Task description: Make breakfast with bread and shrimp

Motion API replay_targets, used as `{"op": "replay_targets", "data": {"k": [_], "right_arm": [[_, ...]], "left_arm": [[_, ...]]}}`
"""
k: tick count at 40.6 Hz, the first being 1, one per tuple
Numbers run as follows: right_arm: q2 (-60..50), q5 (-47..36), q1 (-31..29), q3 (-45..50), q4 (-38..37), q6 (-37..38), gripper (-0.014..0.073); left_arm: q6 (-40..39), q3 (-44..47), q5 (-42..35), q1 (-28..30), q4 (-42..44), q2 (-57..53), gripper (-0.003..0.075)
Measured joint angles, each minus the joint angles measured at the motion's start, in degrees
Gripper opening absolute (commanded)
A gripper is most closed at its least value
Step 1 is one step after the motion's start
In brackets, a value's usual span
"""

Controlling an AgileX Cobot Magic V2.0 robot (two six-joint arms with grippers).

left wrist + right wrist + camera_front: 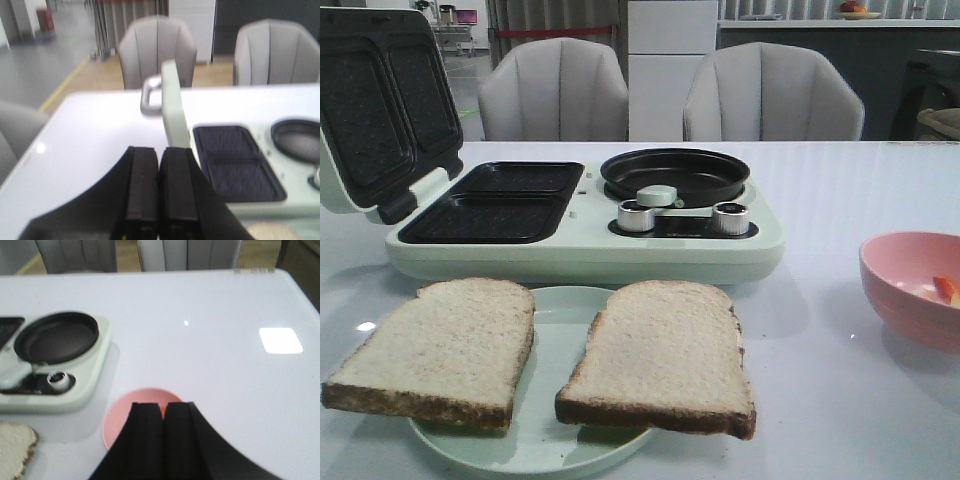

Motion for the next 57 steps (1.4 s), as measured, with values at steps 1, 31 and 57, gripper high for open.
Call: {"op": "replay_targets", "data": {"k": [1, 31, 57], "right_arm": [[1.23, 0.73, 0.00, 0.00, -1.03, 0.00, 0.0035], [17.35, 2.50, 0.00, 0.00, -3.07, 0.00, 0.0549], [17.35, 2.50, 0.00, 0.00, -2.69, 0.00, 0.0549]], "left_arm": [[0.00, 0.28, 0.89, 0.00, -0.10, 0.68, 0.0101], [2.86, 4.19, 3.69, -5.06, -0.60, 7.13, 0.0615], [14.06, 8.09, 2.66, -46.49, 30.36, 30.30, 0.0615]]}}
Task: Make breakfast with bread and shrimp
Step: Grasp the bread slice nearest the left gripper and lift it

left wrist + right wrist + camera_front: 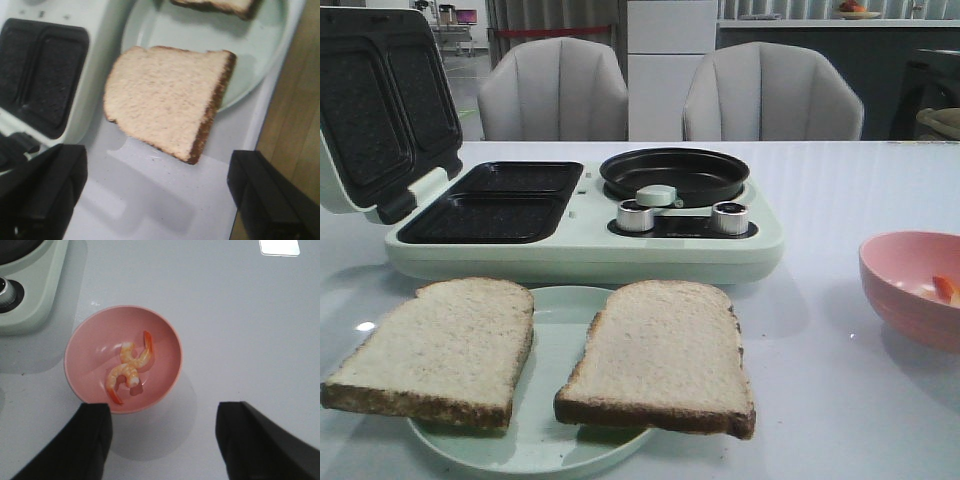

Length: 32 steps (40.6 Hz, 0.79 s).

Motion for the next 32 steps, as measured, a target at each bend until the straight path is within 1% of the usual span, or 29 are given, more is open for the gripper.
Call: {"op": "replay_targets", "data": {"k": [3, 8, 15, 19, 24, 27, 32], "right_arm": [[0.00, 0.00, 0.00, 0.00, -0.38, 0.00, 0.0549], [0.00, 0.00, 0.00, 0.00, 0.00, 0.00, 0.0549], [0.00, 0.00, 0.00, 0.00, 0.00, 0.00, 0.0549], [0.00, 0.00, 0.00, 0.00, 0.00, 0.00, 0.0549], [0.00, 0.00, 0.00, 0.00, 0.00, 0.00, 0.0549], [0.00, 0.00, 0.00, 0.00, 0.00, 0.00, 0.0549], [0.00, -0.03, 0.00, 0.00, 0.00, 0.00, 0.0549]], "left_arm": [[-0.50, 0.84, -0.62, -1.84, 3.21, 3.77, 0.0615], [-5.42, 0.97, -1.62, -2.39, 9.35, 9.38, 0.0615], [-18.21, 0.97, -2.86, -2.39, 22.42, 17.59, 0.0615], [-27.45, 0.97, -3.27, -2.39, 30.78, 21.84, 0.0615], [-36.45, 0.97, -3.27, -2.39, 38.87, 26.22, 0.0614], [-40.66, 0.86, -3.15, -2.39, 42.67, 28.37, 0.0596], [-45.64, 0.86, -2.34, -2.39, 46.82, 31.12, 0.0520]]}}
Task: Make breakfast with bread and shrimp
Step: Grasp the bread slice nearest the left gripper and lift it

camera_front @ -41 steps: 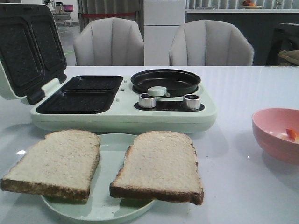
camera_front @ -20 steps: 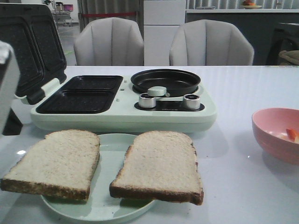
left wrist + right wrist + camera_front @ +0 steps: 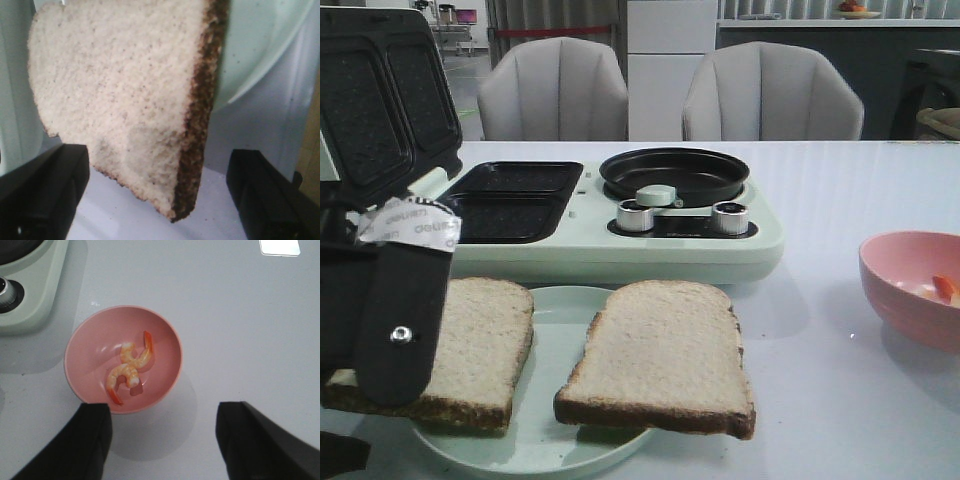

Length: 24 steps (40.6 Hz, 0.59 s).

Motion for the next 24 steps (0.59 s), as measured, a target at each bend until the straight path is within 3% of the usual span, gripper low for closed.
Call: {"op": "replay_targets", "data": {"k": [16, 18, 24], "right_arm": [[0.00, 0.00, 0.00, 0.00, 0.00, 0.00, 0.0549], [0.00, 0.00, 0.00, 0.00, 0.00, 0.00, 0.0549], [0.00, 0.00, 0.00, 0.00, 0.00, 0.00, 0.0549]], "left_arm": [[-1.94, 0.00, 1.60, 0.00, 1.42, 0.94, 0.0126], [-1.94, 0.00, 1.92, 0.00, 1.42, 0.94, 0.0094], [-1.94, -0.07, 3.75, -0.72, 0.51, 0.54, 0.0101]]}}
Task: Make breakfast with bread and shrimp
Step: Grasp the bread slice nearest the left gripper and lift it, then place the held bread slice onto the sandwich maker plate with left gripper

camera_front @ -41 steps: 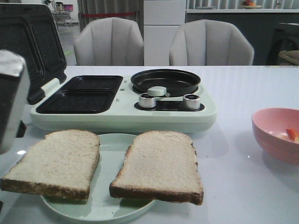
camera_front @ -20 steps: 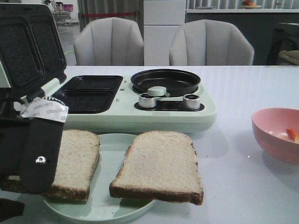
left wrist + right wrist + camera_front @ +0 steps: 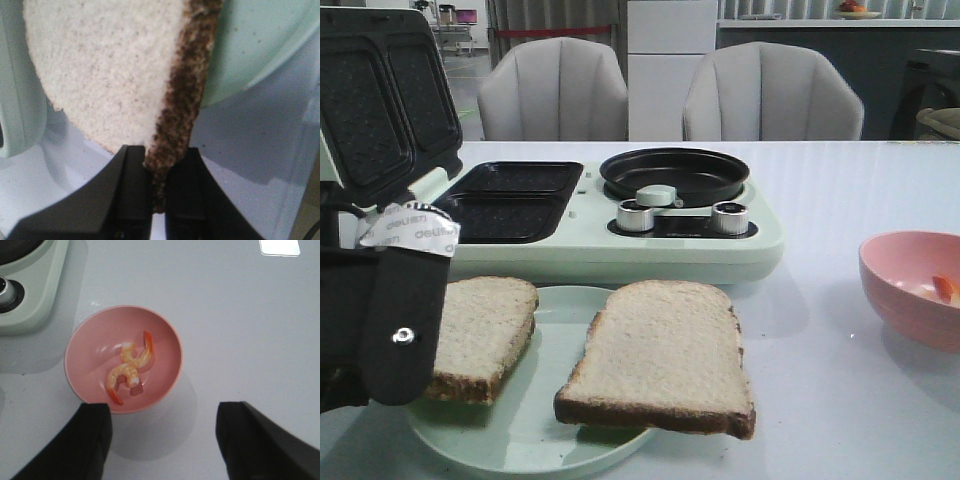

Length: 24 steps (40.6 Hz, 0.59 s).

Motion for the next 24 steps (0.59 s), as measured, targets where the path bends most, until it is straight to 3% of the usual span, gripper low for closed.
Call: {"op": "replay_targets", "data": {"k": [11, 17, 24], "right_arm": [[0.00, 0.00, 0.00, 0.00, 0.00, 0.00, 0.0549], [0.00, 0.00, 0.00, 0.00, 0.00, 0.00, 0.0549], [0.00, 0.00, 0.00, 0.00, 0.00, 0.00, 0.0549]], "left_arm": [[0.00, 0.00, 9.15, -6.98, -0.34, -7.92, 0.0101], [0.00, 0.00, 14.64, -9.96, 4.47, -14.64, 0.0101], [0.00, 0.00, 15.81, -10.13, 12.72, -20.61, 0.0101]]}}
